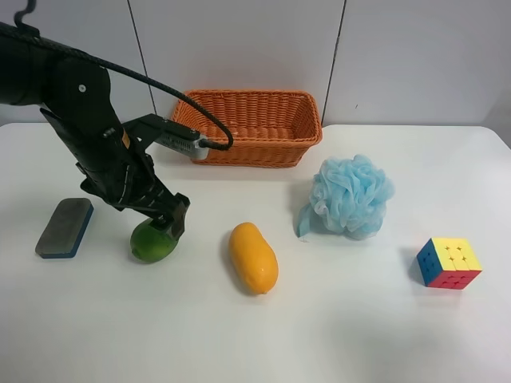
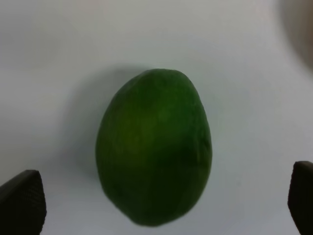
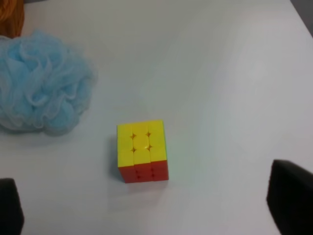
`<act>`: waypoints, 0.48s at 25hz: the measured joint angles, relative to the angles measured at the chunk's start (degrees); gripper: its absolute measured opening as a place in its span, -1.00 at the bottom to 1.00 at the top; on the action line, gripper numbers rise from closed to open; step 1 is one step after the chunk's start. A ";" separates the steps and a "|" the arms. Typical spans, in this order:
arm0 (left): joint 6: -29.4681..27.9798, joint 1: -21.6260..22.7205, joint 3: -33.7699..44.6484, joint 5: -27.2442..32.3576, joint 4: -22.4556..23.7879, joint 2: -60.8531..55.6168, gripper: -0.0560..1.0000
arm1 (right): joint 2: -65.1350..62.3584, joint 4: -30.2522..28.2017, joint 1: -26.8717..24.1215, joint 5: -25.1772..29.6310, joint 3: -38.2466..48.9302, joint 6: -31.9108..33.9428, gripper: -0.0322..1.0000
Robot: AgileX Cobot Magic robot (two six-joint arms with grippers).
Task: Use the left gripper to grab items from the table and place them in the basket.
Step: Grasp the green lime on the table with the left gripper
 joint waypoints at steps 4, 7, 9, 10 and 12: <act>0.00 0.00 0.00 -1.66 0.00 3.37 0.99 | 0.00 0.00 0.00 0.00 0.00 0.00 0.98; 0.00 0.00 0.00 -3.00 0.00 5.59 0.99 | 0.00 0.00 0.00 0.00 0.00 0.00 0.98; 0.00 0.00 0.00 -4.07 0.00 6.74 0.99 | 0.00 0.00 0.00 0.00 0.00 0.00 0.98; 0.00 0.00 0.00 -4.36 0.00 7.34 0.99 | 0.00 0.00 0.00 0.00 0.00 0.00 0.98; 0.00 0.00 0.00 -4.48 0.00 8.48 0.99 | 0.00 0.00 0.00 0.00 0.00 0.00 0.98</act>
